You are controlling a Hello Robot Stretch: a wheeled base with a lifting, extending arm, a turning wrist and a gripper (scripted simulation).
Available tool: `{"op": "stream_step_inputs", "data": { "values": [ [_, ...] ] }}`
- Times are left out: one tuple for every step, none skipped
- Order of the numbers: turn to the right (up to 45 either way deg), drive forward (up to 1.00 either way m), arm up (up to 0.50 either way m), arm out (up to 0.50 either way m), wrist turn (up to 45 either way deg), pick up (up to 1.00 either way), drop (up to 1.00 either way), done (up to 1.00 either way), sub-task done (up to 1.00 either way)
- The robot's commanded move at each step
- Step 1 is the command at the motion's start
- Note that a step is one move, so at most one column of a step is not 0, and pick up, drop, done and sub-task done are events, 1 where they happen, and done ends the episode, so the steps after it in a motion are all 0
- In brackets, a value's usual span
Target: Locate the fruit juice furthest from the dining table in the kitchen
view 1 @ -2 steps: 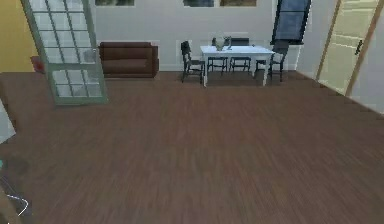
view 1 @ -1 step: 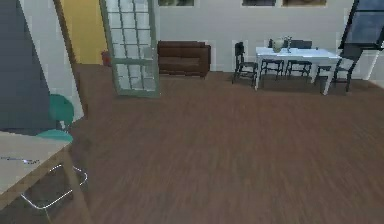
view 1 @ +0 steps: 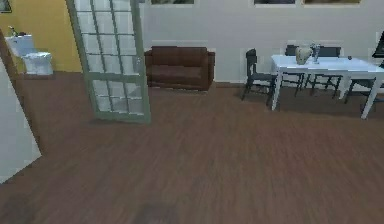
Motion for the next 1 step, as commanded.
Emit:
{"op": "stream_step_inputs", "data": {
  "values": [
    [-12.0,0.00,0.00,0.00,0.0,0.00,0.00,0.00,0.00]
  ]
}}
